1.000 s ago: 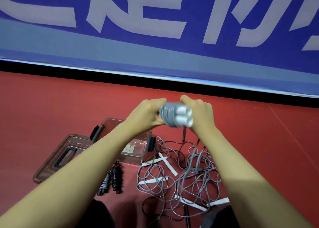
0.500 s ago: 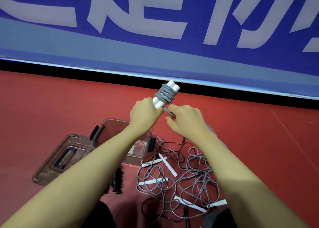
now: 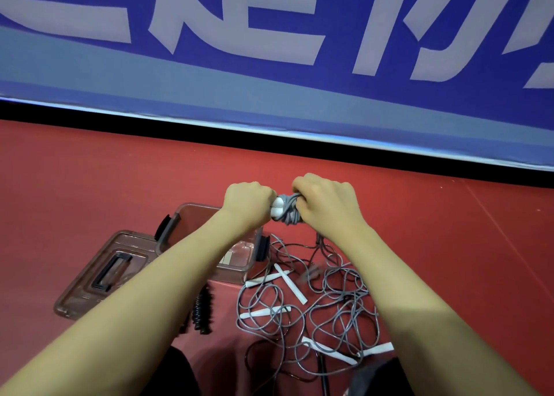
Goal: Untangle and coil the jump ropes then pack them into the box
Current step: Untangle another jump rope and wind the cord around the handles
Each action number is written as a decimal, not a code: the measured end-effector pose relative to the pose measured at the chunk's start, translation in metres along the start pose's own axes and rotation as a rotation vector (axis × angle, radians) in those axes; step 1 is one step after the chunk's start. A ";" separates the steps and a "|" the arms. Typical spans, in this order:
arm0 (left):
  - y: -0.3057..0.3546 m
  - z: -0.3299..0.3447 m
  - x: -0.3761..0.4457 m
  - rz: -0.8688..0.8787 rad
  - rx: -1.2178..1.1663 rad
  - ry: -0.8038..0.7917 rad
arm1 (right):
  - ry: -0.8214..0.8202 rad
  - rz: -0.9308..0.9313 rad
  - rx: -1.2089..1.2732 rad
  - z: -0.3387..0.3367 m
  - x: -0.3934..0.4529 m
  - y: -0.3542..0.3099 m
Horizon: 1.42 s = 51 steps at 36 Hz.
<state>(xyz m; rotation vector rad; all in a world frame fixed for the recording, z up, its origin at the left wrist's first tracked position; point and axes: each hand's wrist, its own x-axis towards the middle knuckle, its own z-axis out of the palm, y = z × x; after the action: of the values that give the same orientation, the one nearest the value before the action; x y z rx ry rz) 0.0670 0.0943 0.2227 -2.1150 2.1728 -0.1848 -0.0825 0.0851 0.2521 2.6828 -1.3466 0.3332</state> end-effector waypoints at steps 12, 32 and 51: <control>0.009 -0.005 -0.004 0.416 0.114 0.022 | 0.048 0.492 0.482 0.009 0.005 0.017; 0.019 -0.012 -0.010 0.050 -1.125 0.465 | 0.001 0.225 0.150 0.001 0.002 0.016; 0.011 -0.007 0.003 -0.371 -0.671 0.240 | 0.088 0.006 0.152 -0.005 0.003 0.000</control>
<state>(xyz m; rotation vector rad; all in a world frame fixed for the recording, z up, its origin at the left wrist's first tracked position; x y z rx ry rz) 0.0547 0.0915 0.2276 -2.9927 2.1431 0.3336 -0.0816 0.0837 0.2572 2.7490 -1.3555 0.5691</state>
